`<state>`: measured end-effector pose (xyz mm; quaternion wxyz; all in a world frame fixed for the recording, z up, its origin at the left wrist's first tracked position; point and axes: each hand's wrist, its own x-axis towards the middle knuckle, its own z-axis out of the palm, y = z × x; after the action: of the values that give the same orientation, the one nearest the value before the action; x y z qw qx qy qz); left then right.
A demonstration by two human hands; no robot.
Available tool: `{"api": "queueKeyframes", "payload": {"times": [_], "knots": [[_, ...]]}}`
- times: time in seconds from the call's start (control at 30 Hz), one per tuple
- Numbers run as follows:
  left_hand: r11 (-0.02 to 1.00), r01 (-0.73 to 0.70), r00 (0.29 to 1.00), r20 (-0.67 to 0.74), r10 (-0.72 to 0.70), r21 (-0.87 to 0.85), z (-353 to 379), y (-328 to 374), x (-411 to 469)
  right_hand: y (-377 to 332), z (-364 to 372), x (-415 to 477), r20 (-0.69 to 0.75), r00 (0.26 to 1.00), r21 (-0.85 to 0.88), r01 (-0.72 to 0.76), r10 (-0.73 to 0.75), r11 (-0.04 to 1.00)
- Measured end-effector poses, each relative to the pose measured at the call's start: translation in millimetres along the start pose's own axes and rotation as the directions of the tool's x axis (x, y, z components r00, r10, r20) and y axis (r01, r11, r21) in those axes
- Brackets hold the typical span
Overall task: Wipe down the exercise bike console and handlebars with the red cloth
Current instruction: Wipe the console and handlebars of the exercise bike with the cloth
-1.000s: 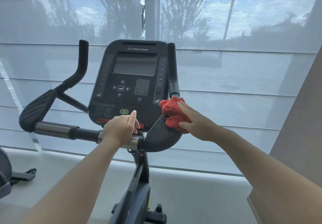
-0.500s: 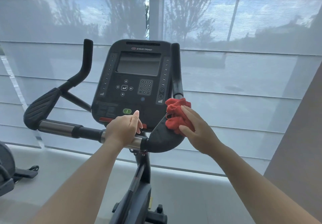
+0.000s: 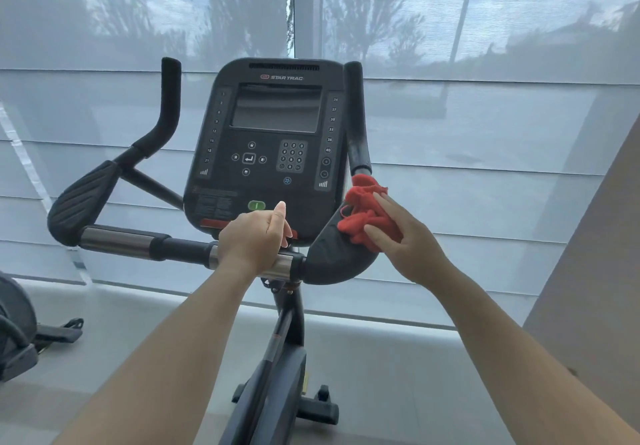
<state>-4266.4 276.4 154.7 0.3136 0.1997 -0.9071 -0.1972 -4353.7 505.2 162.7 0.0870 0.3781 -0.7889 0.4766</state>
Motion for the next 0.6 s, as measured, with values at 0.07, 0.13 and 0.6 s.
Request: {"api": "queueKeyframes", "payload": {"times": [0.07, 0.13, 0.6], "knots": [[1.0, -0.008, 1.0, 0.011, 0.008, 0.001, 0.3, 0.3, 0.1, -7.0, 4.7, -13.2, -0.051, 0.998, 0.046, -0.024, 0.026, 0.999], [1.0, -0.014, 1.0, 0.016, 0.014, 0.005, 0.0, 0.9, 0.6, -17.3, 12.1, -27.7, -0.107, 0.993, 0.071, -0.034, 0.042, 0.997], [0.993, -0.113, 0.994, 0.009, 0.113, -0.016, 4.6, -0.8, 3.2, -55.6, 66.5, -66.2, -0.286, 0.938, 0.176, -0.148, 0.194, 0.973]]}}
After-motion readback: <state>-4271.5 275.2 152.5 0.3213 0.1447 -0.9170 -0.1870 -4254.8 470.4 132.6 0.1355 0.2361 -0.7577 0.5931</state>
